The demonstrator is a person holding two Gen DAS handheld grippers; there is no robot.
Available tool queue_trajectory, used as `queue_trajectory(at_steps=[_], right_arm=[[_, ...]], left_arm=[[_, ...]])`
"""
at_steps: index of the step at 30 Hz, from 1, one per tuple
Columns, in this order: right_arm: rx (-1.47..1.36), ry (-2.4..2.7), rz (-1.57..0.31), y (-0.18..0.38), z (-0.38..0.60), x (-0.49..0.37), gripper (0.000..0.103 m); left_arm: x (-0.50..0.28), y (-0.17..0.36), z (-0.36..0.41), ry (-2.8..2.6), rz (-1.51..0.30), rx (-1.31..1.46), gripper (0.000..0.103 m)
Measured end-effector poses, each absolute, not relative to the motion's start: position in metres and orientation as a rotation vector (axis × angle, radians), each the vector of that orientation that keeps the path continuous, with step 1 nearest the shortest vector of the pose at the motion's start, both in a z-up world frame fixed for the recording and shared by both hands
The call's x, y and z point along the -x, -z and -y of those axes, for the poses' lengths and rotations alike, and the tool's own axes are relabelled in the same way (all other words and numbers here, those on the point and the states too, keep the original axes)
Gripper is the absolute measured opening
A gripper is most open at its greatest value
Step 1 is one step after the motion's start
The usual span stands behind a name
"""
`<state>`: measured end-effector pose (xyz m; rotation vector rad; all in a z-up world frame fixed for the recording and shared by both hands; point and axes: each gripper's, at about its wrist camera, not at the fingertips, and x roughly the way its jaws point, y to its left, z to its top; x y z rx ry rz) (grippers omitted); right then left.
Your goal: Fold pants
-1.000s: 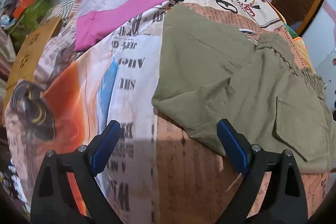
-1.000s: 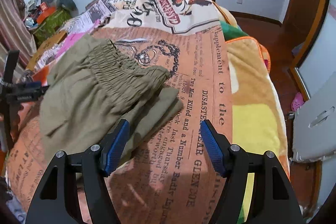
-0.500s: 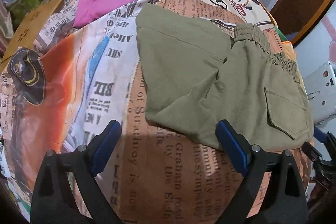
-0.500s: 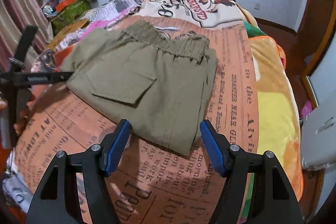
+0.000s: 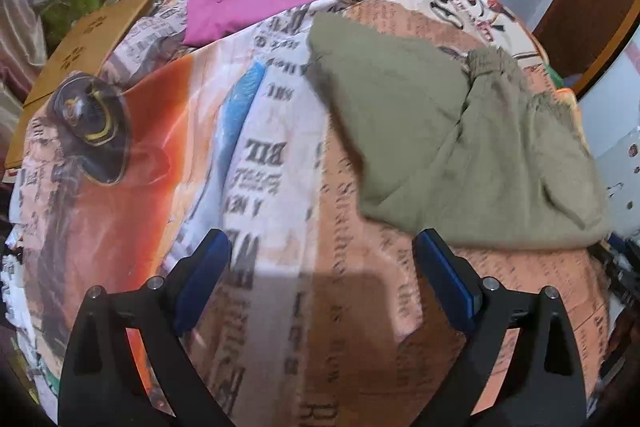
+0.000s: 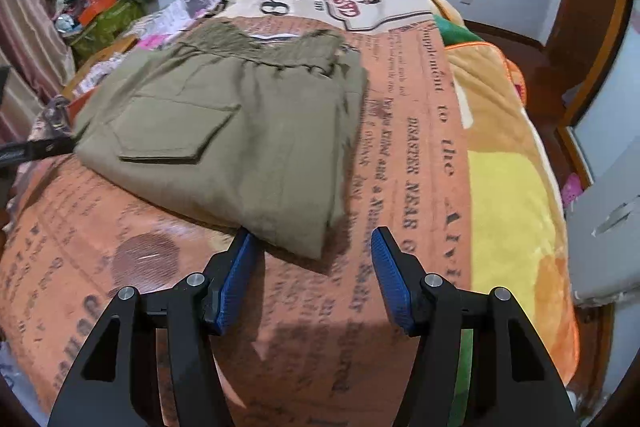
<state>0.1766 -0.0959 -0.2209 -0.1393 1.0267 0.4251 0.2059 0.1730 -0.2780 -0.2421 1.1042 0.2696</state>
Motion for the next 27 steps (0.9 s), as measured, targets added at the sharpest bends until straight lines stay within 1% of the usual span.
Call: queue_trajectory(at_steps=[5,9,15,18,20,22,24,27], right_arm=[[0.136,-0.406,-1.066,0.218,0.106,-0.187,0.056],[0.127,-0.398,-1.053,0.209,0.115,-0.185,0.056],[0.095,-0.399,-1.001,0.188,0.124,-0.191,0.056],[0.053,-0.423,-0.98,0.178,0.125,-0.202,0.059],[0.023,-0.438,-0.97,0.175,0.124,-0.212,0.06],[0.013,-0.453,-0.963,0.173,0.119,-0.225,0.06],[0.021,-0.469,-0.952,0.174,0.111,-0.236,0.06],[0.015,-0.496,-0.95,0.18,0.1,-0.255,0.06]], left_arm=[[-0.192,0.272,-0.188,-0.308,-1.105,0.233,0.096],[-0.193,0.258,-0.188,-0.294,-1.074,0.202,0.096],[-0.229,0.231,-0.174,-0.215,-0.998,0.151,0.096],[-0.257,0.229,-0.166,-0.149,-0.999,0.149,0.096],[-0.273,0.232,-0.16,-0.124,-1.008,0.139,0.091],[-0.288,0.238,-0.153,-0.101,-1.032,0.114,0.077],[-0.301,0.247,-0.145,-0.062,-1.06,0.092,0.068],[-0.317,0.26,-0.137,-0.038,-1.086,0.053,0.066]])
